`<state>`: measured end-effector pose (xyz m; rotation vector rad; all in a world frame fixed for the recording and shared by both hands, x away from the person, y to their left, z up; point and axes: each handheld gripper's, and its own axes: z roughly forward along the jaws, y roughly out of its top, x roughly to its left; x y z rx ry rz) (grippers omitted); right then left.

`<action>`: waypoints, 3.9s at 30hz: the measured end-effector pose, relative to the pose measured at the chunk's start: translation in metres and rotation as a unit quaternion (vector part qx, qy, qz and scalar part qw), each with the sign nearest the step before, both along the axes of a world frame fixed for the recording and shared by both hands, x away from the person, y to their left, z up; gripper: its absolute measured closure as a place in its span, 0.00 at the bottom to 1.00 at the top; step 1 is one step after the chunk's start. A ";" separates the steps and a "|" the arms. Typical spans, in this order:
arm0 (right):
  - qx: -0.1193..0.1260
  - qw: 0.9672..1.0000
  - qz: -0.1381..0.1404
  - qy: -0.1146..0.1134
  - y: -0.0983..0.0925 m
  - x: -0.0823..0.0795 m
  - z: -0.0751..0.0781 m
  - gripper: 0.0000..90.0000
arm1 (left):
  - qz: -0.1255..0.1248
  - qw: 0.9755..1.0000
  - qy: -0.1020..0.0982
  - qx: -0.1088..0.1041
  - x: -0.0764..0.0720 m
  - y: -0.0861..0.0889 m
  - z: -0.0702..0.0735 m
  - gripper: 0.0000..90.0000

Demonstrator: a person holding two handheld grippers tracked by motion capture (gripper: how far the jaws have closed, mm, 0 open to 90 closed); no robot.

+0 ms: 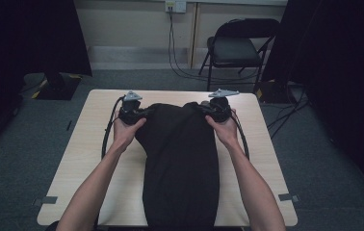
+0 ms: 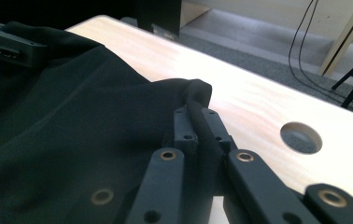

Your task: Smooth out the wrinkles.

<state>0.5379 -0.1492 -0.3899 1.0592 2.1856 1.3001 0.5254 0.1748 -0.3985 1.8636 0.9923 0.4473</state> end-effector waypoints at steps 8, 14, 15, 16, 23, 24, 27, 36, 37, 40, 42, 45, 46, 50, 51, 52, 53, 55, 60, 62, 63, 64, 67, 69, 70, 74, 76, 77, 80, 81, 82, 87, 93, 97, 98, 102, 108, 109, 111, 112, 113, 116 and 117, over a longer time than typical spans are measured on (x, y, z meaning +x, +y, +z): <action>0.001 1.000 -0.014 -0.021 -0.001 0.005 0.020 0.97 | 0.018 1.000 -0.023 -0.008 0.008 0.002 0.023 0.95; -0.007 0.999 -0.013 -0.041 0.002 0.012 0.040 0.97 | 0.025 0.998 -0.046 -0.029 0.013 0.007 0.048 0.95; -0.015 0.999 -0.010 -0.047 0.003 0.013 0.045 0.97 | 0.027 0.998 -0.050 -0.029 0.013 0.009 0.051 0.95; -0.018 0.999 -0.007 -0.049 0.003 0.014 0.049 0.97 | 0.025 0.998 -0.054 -0.025 0.013 0.009 0.053 0.95; -0.015 0.999 0.003 -0.046 0.004 0.012 0.045 0.97 | 0.009 0.998 -0.058 -0.006 -0.001 0.009 0.044 0.95; -0.011 0.999 0.003 -0.042 0.002 0.010 0.041 0.97 | 0.007 0.998 -0.058 -0.010 -0.005 0.010 0.041 0.95; 0.000 0.999 0.015 -0.037 -0.002 0.002 0.033 0.97 | 0.001 0.998 -0.058 -0.015 -0.017 0.010 0.032 0.95; 0.038 0.997 0.049 -0.046 -0.012 -0.035 0.029 0.96 | -0.018 0.997 -0.069 -0.038 -0.051 0.017 0.031 0.95; 0.042 0.997 0.053 -0.046 -0.012 -0.040 0.029 0.96 | -0.017 0.996 -0.069 -0.045 -0.056 0.018 0.031 0.95; 0.047 0.995 0.069 -0.051 -0.015 -0.060 0.027 0.96 | -0.029 0.996 -0.073 -0.042 -0.072 0.017 0.028 0.95; 0.052 0.995 0.074 -0.051 -0.019 -0.072 0.025 0.96 | -0.038 0.995 -0.074 -0.050 -0.082 0.019 0.027 0.95; 0.060 0.993 0.086 -0.045 -0.023 -0.092 0.018 0.96 | -0.051 0.995 -0.073 -0.053 -0.098 0.020 0.025 0.95; 0.054 0.994 0.087 -0.044 -0.024 -0.096 0.017 0.96 | -0.054 0.995 -0.070 -0.048 -0.104 0.019 0.024 0.95; 0.056 0.993 0.090 -0.050 -0.026 -0.117 0.016 0.96 | -0.077 0.992 -0.075 -0.060 -0.128 0.018 0.027 0.95; 0.056 0.993 0.090 -0.050 -0.026 -0.117 0.016 0.96 | -0.077 0.992 -0.075 -0.060 -0.128 0.018 0.027 0.95; 0.059 0.993 0.091 -0.051 -0.028 -0.123 0.017 0.96 | -0.086 0.991 -0.079 -0.066 -0.136 0.018 0.030 0.95; 0.067 0.992 0.092 -0.060 -0.032 -0.135 0.023 0.96 | -0.092 0.990 -0.086 -0.060 -0.146 0.017 0.034 0.95; 0.068 0.991 0.094 -0.065 -0.036 -0.146 0.029 0.96 | -0.107 0.988 -0.091 -0.065 -0.157 0.017 0.038 0.95; 0.082 0.990 0.109 -0.046 -0.043 -0.179 0.022 0.96 | -0.138 0.987 -0.062 -0.050 -0.182 0.016 0.020 0.94; 0.069 0.991 0.115 -0.022 -0.041 -0.192 0.006 0.96 | -0.145 0.988 -0.043 -0.037 -0.188 0.013 0.005 0.94; 0.060 0.991 0.122 -0.008 -0.040 -0.199 -0.004 0.96 | -0.153 0.987 -0.028 -0.028 -0.190 0.011 -0.002 0.94; 0.045 0.991 0.125 0.002 -0.038 -0.204 -0.014 0.96 | -0.159 0.987 -0.017 -0.017 -0.192 0.009 -0.009 0.94; 0.029 0.990 0.127 0.048 -0.033 -0.216 -0.044 0.96 | -0.176 0.984 0.031 0.006 -0.193 0.002 -0.037 0.95; 0.004 0.989 0.130 0.075 -0.030 -0.219 -0.064 0.96 | -0.179 0.982 0.056 0.029 -0.191 -0.004 -0.051 0.95; -0.011 0.988 0.132 0.084 -0.028 -0.219 -0.073 0.96 | -0.183 0.980 0.067 0.044 -0.190 -0.009 -0.057 0.95; -0.054 0.985 0.134 0.097 -0.021 -0.209 -0.094 0.96 | -0.186 0.974 0.086 0.093 -0.179 -0.025 -0.074 0.95; -0.064 0.985 0.133 0.094 -0.018 -0.201 -0.101 0.96 | -0.176 0.975 0.098 0.099 -0.169 -0.028 -0.080 0.95; -0.066 0.985 0.131 0.089 -0.016 -0.195 -0.102 0.97 | -0.168 0.975 0.094 0.108 -0.164 -0.029 -0.082 0.95; -0.076 0.989 0.106 0.067 -0.010 -0.174 -0.104 0.97 | -0.138 0.980 0.084 0.113 -0.144 -0.030 -0.082 0.95; -0.079 0.990 0.095 0.061 -0.008 -0.165 -0.104 0.97 | -0.127 0.982 0.078 0.117 -0.135 -0.031 -0.082 0.95; -0.083 0.991 0.083 0.059 -0.006 -0.153 -0.104 0.97 | -0.118 0.983 0.070 0.119 -0.128 -0.031 -0.081 0.95; -0.090 0.994 0.050 0.040 -0.004 -0.119 -0.098 0.96 | -0.079 0.994 0.041 0.061 -0.110 -0.021 -0.071 0.95; -0.002 0.997 0.073 0.014 -0.031 -0.152 -0.063 0.88 | -0.127 0.992 -0.004 -0.012 -0.153 -0.008 -0.038 0.94; 0.010 0.994 0.109 0.028 -0.047 -0.192 -0.063 0.78 | -0.162 0.987 0.001 -0.013 -0.180 -0.006 -0.037 0.87; 0.010 0.994 0.108 0.031 -0.050 -0.199 -0.065 0.73 | -0.162 0.987 0.002 -0.018 -0.183 -0.004 -0.036 0.83; 0.036 0.994 0.104 0.009 -0.060 -0.209 -0.050 0.69 | -0.156 0.986 -0.017 -0.048 -0.189 0.001 -0.024 0.71; 0.022 0.994 0.109 -0.006 -0.032 -0.173 -0.037 0.72 | -0.123 0.991 -0.014 -0.046 -0.169 0.000 -0.024 0.67; 0.012 0.993 0.115 -0.004 -0.021 -0.167 -0.041 0.72 | -0.124 0.992 -0.010 -0.038 -0.166 -0.002 -0.029 0.67; -0.008 0.991 0.132 0.003 -0.003 -0.159 -0.051 0.72 | -0.131 0.991 0.010 -0.020 -0.162 -0.007 -0.038 0.67; -0.016 0.990 0.137 0.009 0.005 -0.157 -0.057 0.71 | -0.130 0.991 0.015 -0.011 -0.161 -0.008 -0.042 0.66; -0.025 0.989 0.144 0.013 0.011 -0.155 -0.063 0.70 | -0.128 0.991 0.025 -0.007 -0.160 -0.009 -0.045 0.66; -0.062 0.987 0.149 0.023 0.023 -0.157 -0.080 0.64 | -0.128 0.991 0.038 0.005 -0.160 -0.012 -0.050 0.63; -0.067 0.986 0.148 0.031 0.025 -0.160 -0.086 0.64 | -0.131 0.991 0.040 0.007 -0.160 -0.014 -0.050 0.62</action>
